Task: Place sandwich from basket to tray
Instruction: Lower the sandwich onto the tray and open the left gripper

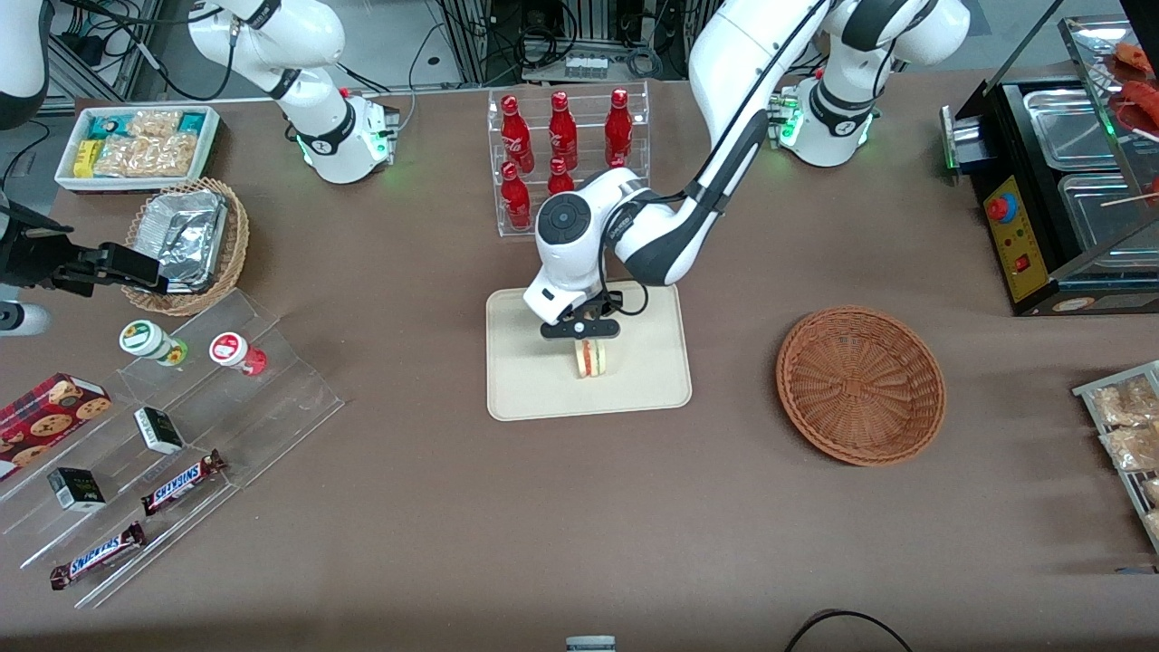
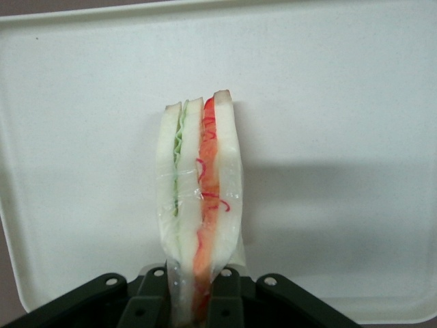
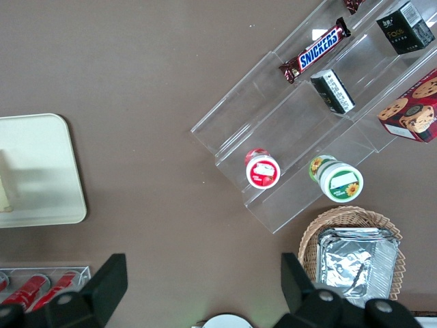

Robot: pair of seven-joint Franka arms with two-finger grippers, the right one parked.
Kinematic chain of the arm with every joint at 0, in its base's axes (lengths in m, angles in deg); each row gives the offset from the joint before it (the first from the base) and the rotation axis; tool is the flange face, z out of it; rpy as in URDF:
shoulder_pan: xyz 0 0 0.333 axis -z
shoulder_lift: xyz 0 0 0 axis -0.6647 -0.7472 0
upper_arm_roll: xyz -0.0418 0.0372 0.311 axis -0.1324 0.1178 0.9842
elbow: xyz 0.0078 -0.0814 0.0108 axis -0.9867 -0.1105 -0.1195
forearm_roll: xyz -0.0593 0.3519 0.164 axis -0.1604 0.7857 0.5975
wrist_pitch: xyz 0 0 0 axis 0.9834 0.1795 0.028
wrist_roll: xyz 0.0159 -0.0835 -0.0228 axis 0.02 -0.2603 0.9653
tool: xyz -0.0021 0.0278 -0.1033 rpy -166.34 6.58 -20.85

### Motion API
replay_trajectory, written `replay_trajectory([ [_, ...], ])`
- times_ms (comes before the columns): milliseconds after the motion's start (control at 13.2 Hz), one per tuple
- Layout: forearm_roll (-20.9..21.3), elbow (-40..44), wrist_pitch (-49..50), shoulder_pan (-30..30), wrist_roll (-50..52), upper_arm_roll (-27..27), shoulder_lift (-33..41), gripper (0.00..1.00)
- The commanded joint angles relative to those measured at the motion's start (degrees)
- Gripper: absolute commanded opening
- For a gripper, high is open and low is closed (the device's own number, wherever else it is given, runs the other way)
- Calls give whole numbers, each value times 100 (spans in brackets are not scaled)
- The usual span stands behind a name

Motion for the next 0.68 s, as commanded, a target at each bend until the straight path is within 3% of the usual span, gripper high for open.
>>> replay_trajectory([
  [0,106,144,24,176,58,76,-160,6],
  [151,106,144,24,194,67,76,-248,12],
  [227,106,144,24,194,67,76,-249,21],
  [303,106,144,24,194,67,76,-249,51],
  [378,115,144,33,194,40,85,-240,100],
  [605,97,188,85,133,93,94,-117,100],
])
